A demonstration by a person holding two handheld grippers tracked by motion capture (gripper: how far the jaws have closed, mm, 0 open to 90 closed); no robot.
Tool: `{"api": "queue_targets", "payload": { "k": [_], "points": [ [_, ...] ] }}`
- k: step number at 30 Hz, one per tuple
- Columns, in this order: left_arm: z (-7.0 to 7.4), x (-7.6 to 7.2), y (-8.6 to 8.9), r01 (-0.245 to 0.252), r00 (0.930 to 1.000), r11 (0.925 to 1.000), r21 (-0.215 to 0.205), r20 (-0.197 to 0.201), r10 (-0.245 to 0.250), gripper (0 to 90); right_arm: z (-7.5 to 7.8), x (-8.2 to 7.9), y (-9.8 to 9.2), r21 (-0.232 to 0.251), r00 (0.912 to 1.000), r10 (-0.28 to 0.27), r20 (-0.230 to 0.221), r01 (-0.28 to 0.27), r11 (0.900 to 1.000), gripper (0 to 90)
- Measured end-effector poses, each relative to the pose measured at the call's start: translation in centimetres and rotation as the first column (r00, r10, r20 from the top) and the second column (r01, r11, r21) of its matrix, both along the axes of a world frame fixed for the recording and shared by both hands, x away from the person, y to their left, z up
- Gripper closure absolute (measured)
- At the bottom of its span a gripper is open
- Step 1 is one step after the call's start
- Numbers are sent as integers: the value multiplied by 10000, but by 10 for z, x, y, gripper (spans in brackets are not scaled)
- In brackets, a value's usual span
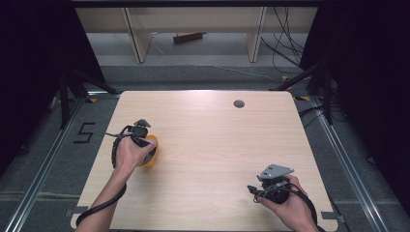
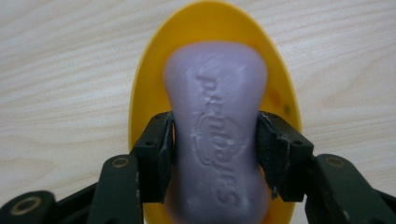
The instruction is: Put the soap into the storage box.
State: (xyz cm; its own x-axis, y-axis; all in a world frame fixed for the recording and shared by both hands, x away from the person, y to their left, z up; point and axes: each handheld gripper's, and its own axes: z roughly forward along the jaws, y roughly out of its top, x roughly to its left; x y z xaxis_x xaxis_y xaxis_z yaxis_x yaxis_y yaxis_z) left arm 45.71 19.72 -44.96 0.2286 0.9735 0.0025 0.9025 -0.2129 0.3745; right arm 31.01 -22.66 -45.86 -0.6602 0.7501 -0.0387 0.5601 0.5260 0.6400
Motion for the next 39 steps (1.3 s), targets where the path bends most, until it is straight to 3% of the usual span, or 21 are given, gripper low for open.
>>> {"api": "queue_targets", "payload": {
  "k": [1, 2, 6, 7, 12, 13, 14, 15, 16, 17, 20, 22, 26, 29, 31, 32, 33, 34, 35, 37, 39],
  "points": [
    [0, 0, 0, 0, 10000, 10000, 0, 0, 0, 475, 0, 0, 0, 0, 10000, 0, 0, 0, 10000, 488],
    [6, -1, 1, -85, 9994, 9999, -135, 330, 89, 474, 0, 0, 0, 0, 10000, 0, -6, 0, 10000, 488],
    [18, -5, 1, -229, 9978, 9990, -384, 609, 252, 455, -1, 1, 0, -51, 9998, 71, 163, -71, 10000, 487],
    [22, -6, 3, 48, 9972, 9997, -233, 753, -31, 435, 0, 0, 0, -10, 10000, 4, -11, -4, 10000, 487],
    [27, -24, 12, 438, 9852, 9973, -590, 1679, -333, 412, 0, 0, 0, 0, 10000, 1, 1, -1, 10000, 487],
    [27, -24, 12, 438, 9852, 9973, -590, 1679, -333, 413, 0, 0, 0, 0, 10000, 1, 1, -1, 10000, 487],
    [25, -33, 17, 722, 9775, 9944, -777, 2037, -550, 411, 0, 0, 0, -13, 10000, 13, -3, -13, 10000, 487],
    [25, -33, 17, 722, 9775, 9944, -777, 2037, -550, 410, 0, 0, 0, -13, 10000, 13, -3, -13, 10000, 487],
    [23, -42, 23, 909, 9678, 9927, -793, 2421, -693, 410, 0, 0, 0, -8, 10000, 6, 4, -6, 10000, 487],
    [23, -42, 23, 909, 9678, 9927, -793, 2421, -693, 409, 0, 0, 0, -8, 10000, 6, 4, -6, 10000, 487],
    [19, -62, 32, 1274, 9407, 9842, -1228, 3295, -807, 409, -1, 1, 0, -35, 9999, 62, 93, -62, 10000, 487],
    [18, -71, 38, 1490, 9364, 9803, -1296, 3370, -977, 408, 0, 0, 0, 5, 9999, -39, -96, 39, 10000, 487],
    [12, -85, 45, 1668, 9343, 9777, -1277, 3374, -1153, 393, 0, -1, 0, -47, 10000, 46, 42, -46, 10000, 487],
    [-7, -104, 58, 1939, 9350, 9663, -1691, 3301, -1298, 394, 0, 0, 0, -51, 10000, 37, 46, -37, 10000, 487],
    [-13, -109, 60, 1942, 9312, 9627, -1885, 3440, -1205, 399, 0, 0, 0, -42, 10000, 39, 40, -39, 10000, 487],
    [-28, -118, 61, 1894, 9217, 9562, -2233, 3762, -947, 402, 0, -1, 0, 25, 10000, -32, -81, 33, 10000, 487],
    [-33, -122, 66, 2217, 9264, 9532, -2058, 3496, -1400, 407, -1, 0, 0, -45, 10000, 53, 23, -53, 10000, 487],
    [-33, -122, 66, 2217, 9264, 9532, -2058, 3496, -1400, 408, -1, 0, 0, -45, 10000, 53, 23, -53, 10000, 487],
    [-38, -124, 66, 2122, 9297, 9456, -2467, 3489, -1176, 408, -1, 0, 0, -28, 10000, 41, 71, -40, 10000, 487],
    [-44, -125, 69, 2133, 9399, 9395, -2681, 3188, -1224, 403, -1, 1, 0, -40, 9999, 75, 84, -75, 10000, 487],
    [-46, -123, 68, 2054, 9399, 9471, -2466, 3195, -1207, 395, -1, 1, 0, -54, 9999, 111, 101, -111, 9999, 486]
  ]
}}
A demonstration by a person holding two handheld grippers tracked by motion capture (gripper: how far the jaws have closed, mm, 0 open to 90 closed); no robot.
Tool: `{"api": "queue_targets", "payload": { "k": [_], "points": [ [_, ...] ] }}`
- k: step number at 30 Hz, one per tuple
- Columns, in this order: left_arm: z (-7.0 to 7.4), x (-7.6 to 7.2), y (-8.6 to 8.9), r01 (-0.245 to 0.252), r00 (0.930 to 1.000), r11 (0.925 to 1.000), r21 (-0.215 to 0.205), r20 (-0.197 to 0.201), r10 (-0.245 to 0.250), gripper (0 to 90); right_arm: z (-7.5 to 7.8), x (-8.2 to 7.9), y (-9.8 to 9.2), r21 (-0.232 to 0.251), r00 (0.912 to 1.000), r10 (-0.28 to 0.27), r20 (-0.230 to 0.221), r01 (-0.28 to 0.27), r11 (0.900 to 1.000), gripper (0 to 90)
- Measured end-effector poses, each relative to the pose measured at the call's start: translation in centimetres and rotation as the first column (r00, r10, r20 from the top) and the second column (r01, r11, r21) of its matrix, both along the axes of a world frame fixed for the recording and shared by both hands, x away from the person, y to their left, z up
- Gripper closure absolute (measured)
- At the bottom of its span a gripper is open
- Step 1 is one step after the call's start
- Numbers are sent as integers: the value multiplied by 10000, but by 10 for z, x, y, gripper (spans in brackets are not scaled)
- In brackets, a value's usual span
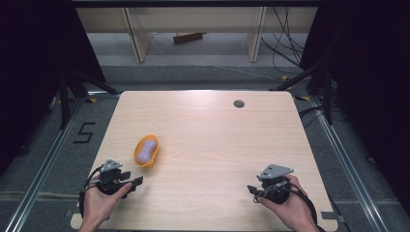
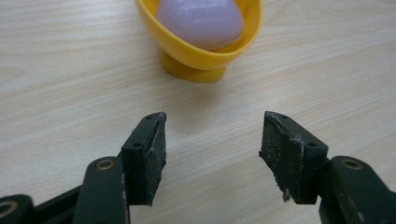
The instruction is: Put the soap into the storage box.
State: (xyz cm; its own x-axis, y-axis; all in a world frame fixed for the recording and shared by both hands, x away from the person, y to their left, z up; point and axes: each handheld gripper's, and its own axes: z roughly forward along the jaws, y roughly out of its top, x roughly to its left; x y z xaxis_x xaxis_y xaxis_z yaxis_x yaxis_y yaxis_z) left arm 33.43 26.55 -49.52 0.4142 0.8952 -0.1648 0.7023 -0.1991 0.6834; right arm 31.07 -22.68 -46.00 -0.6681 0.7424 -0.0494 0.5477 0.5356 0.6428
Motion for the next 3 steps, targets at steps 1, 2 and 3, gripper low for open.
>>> {"api": "queue_targets", "payload": {
  "k": [1, 2, 3],
  "points": [
    [0, 0, 0, 0, 10000, 10000, 0, 0, 0, 394, 0, 0, 0, 52, 10000, -25, -38, 25, 10000, 486],
    [0, 1, 1, 44, 10000, 10000, 49, 11, -44, 391, 0, 0, 0, -4, 10000, 28, 33, -28, 10000, 486],
    [0, 1, 0, 37, 10000, 10000, 47, -71, -37, 389, -1, 0, 0, 34, 10000, -19, -12, 19, 10000, 486]
  ]
}}
